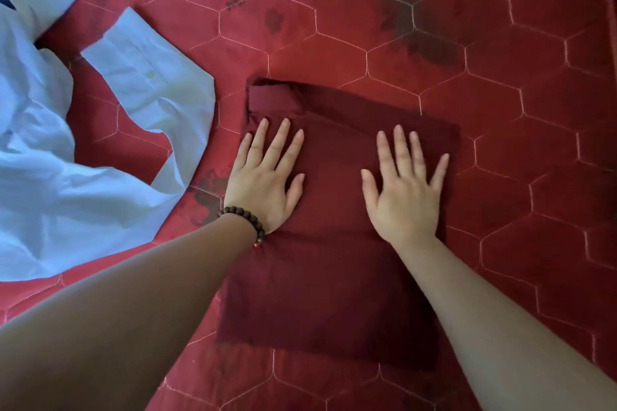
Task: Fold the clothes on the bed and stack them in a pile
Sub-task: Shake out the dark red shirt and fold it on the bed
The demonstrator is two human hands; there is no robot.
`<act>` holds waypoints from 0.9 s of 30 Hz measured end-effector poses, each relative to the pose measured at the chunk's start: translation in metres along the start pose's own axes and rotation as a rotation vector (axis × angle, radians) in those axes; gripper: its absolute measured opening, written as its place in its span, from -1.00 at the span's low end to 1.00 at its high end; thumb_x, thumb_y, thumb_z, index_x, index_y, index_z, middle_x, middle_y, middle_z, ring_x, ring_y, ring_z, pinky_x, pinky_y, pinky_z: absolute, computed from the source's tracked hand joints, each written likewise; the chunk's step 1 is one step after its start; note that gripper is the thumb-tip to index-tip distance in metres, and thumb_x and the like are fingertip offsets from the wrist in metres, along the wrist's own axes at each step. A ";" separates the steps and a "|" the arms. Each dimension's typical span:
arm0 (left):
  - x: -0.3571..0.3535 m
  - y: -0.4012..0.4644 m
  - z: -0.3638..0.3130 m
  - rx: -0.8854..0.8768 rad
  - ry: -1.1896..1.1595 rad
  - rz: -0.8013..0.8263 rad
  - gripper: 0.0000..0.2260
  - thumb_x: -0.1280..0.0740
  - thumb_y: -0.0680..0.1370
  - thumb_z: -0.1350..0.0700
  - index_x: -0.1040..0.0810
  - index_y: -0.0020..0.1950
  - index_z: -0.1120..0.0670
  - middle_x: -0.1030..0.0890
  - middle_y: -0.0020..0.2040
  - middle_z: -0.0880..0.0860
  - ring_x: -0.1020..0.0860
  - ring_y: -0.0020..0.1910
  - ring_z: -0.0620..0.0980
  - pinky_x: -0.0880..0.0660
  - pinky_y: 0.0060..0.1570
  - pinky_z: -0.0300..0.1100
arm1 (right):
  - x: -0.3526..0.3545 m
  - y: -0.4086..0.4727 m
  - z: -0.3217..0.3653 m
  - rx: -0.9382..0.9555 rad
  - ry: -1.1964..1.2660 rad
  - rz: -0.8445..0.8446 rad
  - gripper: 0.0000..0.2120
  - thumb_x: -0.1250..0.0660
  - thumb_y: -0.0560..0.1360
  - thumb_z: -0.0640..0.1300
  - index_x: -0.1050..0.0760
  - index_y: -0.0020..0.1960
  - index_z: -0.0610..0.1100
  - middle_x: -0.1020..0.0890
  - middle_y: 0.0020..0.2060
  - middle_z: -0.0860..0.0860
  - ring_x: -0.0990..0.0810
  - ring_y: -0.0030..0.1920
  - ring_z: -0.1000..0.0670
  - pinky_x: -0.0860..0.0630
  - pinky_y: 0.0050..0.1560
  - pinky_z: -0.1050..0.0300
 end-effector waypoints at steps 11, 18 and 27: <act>0.023 -0.027 -0.011 -0.112 -0.068 -0.077 -0.57 -0.10 0.58 0.08 -0.42 0.41 0.20 -0.14 0.56 0.19 -0.04 0.56 0.15 0.09 0.51 0.14 | 0.020 -0.068 0.037 0.108 0.132 -0.114 -0.43 -0.16 0.55 -0.10 -0.17 0.53 -0.21 -0.09 0.56 -0.13 0.04 0.57 -0.11 0.12 0.50 -0.32; 0.006 -0.104 -0.016 -0.249 0.031 0.165 -0.44 0.04 0.63 -0.08 -0.12 0.57 0.17 -0.08 0.58 0.15 -0.03 0.57 0.06 0.01 0.53 0.00 | -0.017 -0.122 0.091 0.264 0.055 0.058 -0.44 -0.12 0.63 0.02 -0.13 0.55 -0.18 -0.14 0.56 -0.07 -0.04 0.56 -0.05 -0.03 0.51 -0.25; 0.001 -0.129 0.026 -0.329 0.013 0.163 -0.43 0.01 0.62 -0.15 -0.03 0.59 0.05 -0.02 0.59 0.18 0.01 0.57 0.11 -0.02 0.52 0.09 | -0.013 -0.159 0.012 0.180 -0.019 0.148 -0.39 0.01 0.62 0.17 -0.05 0.58 -0.09 -0.08 0.57 -0.04 0.01 0.57 -0.03 0.03 0.53 -0.22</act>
Point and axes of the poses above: each hand's wrist, its own y-axis towards the middle knuckle, its own x-axis out of the back of the hand, z = x × y, the point moved 1 cm from there along y, towards the middle knuckle
